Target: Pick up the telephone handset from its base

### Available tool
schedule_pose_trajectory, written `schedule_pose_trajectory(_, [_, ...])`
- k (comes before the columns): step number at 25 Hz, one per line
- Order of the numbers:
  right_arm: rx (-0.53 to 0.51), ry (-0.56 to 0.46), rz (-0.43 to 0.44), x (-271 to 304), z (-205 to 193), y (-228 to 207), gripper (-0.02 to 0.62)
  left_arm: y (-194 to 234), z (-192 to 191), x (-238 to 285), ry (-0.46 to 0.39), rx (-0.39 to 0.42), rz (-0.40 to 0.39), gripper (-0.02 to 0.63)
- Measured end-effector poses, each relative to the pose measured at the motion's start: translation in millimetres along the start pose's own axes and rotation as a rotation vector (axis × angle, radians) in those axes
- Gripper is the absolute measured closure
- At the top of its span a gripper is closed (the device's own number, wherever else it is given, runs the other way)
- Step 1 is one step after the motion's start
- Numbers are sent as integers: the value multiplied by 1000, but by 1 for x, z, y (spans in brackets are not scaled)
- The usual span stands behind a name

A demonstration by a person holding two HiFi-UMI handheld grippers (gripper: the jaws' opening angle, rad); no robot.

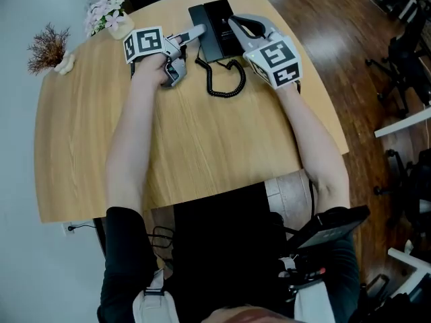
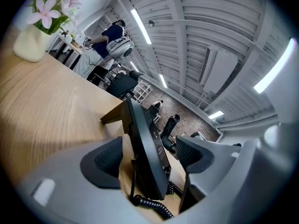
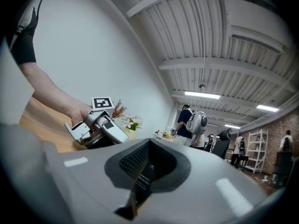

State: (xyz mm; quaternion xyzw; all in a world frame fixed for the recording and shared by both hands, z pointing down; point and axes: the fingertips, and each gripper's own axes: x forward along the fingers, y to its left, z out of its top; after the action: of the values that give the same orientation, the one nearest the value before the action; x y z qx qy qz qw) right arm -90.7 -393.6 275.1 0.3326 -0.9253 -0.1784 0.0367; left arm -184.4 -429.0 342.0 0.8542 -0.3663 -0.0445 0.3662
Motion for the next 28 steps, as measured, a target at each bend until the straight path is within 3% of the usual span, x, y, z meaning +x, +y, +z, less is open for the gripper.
schedule_pose_trajectory(2, [1,-1,0,0,0,0,592,6,0,2,11,-13,48,270])
schedule_pose_trajectory(9, [2,-2,1,0,1,1,592,19,-4,13,76,57,188,272])
schedule_pose_trajectory(14, [0,-3,1,0,2,1,592,12,-10,20,106,67,140,432])
schedule_pose_trajectory(22, [-3,6,5,0,0,2,592,11,-3,22,70,49,106,443])
schedule_pose_trajectory(28, [-6,11,9,1,-1,4,592,5,0,18,7,97,118,460])
